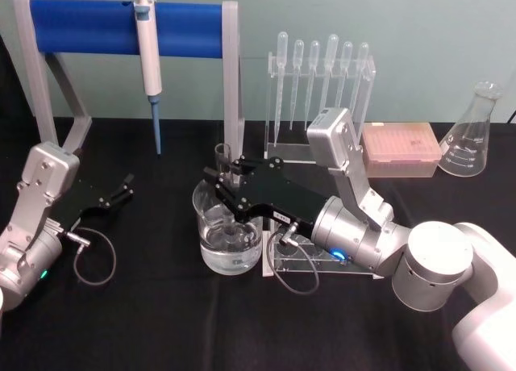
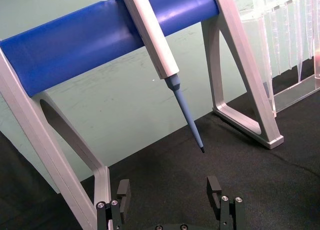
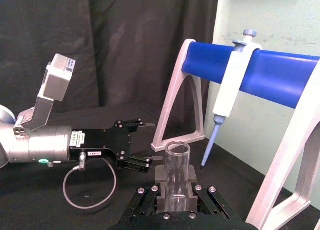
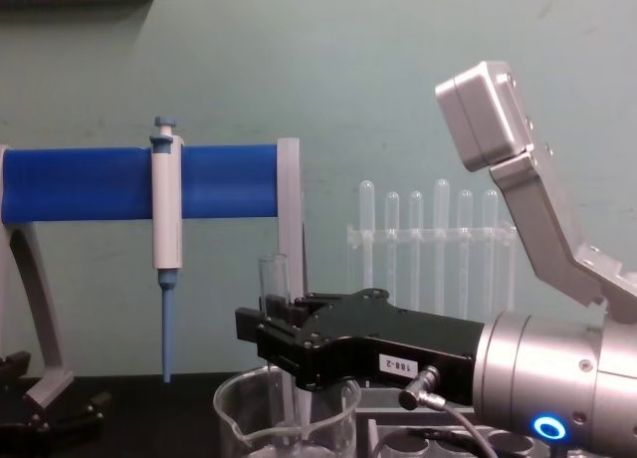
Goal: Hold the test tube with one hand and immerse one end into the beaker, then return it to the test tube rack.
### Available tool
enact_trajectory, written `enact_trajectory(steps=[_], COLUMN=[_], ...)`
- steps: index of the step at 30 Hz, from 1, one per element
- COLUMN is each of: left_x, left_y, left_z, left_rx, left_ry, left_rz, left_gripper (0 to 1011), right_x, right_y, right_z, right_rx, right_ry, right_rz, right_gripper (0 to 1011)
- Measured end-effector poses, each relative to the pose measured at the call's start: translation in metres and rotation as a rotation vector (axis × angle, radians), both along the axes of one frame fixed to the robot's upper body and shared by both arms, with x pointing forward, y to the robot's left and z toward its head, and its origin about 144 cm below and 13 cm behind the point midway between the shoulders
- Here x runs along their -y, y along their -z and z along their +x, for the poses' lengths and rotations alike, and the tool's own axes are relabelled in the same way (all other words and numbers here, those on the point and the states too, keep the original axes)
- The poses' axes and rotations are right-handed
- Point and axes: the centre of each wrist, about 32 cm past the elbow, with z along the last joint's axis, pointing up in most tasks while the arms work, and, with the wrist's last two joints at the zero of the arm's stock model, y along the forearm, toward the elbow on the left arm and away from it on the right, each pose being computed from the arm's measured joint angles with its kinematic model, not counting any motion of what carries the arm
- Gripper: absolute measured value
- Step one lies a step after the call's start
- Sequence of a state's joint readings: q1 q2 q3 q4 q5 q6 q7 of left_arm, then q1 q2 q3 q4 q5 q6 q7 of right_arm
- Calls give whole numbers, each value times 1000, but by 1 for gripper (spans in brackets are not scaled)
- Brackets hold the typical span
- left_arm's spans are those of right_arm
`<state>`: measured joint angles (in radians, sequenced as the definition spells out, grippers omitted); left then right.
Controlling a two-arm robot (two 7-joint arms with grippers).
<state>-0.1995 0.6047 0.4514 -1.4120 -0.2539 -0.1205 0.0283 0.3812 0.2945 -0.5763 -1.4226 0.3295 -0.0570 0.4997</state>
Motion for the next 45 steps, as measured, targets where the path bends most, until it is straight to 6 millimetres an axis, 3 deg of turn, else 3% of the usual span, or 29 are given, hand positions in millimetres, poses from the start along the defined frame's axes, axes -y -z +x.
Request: enact_trajectory(steps=[45], left_x=[0], left_y=[0], left_z=[0], left_rx=[0], left_ry=[0], left_rz=[0], left_gripper=[1000], right_x=[1], right_y=[3], right_z=[-1], right_rx=[-7], right_ry=[11], right_rz=[18], right_gripper=[225])
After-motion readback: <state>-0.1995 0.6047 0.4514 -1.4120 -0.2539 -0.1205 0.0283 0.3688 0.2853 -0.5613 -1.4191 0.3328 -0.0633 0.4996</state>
